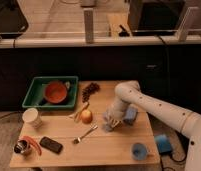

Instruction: Wipe table surface with towel

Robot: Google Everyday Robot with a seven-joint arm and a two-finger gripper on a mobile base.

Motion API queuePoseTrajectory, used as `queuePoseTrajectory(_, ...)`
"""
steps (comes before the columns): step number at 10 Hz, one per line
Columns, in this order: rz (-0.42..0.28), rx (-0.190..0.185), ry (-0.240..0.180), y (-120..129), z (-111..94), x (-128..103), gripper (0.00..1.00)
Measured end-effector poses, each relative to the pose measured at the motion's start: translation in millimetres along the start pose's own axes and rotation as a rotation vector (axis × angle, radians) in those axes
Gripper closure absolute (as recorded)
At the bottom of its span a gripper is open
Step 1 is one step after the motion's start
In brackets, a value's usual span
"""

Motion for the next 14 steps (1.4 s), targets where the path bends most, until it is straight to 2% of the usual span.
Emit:
queuePoseTrajectory(1,0.044,0.007,0.032,11.1,-8.1,17.1,1.0)
queuePoseTrajectory(3,0.09,0.022,0.068,10.1,-16.9,46.2,1.0)
queuePoseTrajectory(6,0.085,0.043,0.095,-22.2,-16.2,87.4,1.0)
queuePoseTrajectory(8,0.048,0.058,0.098,-50.5,-11.3,102.3,1.0)
queuePoseTrajectory(10,-0.005,0.067,0.084,-79.0,-1.1,92.5,1.0)
queuePoseTrajectory(12,-0.069,0.081,0.05,-99.5,11.3,68.8,1.0)
queuePoseTrajectory(14,-0.14,0.078,-0.006,-110.5,25.1,32.2,1.0)
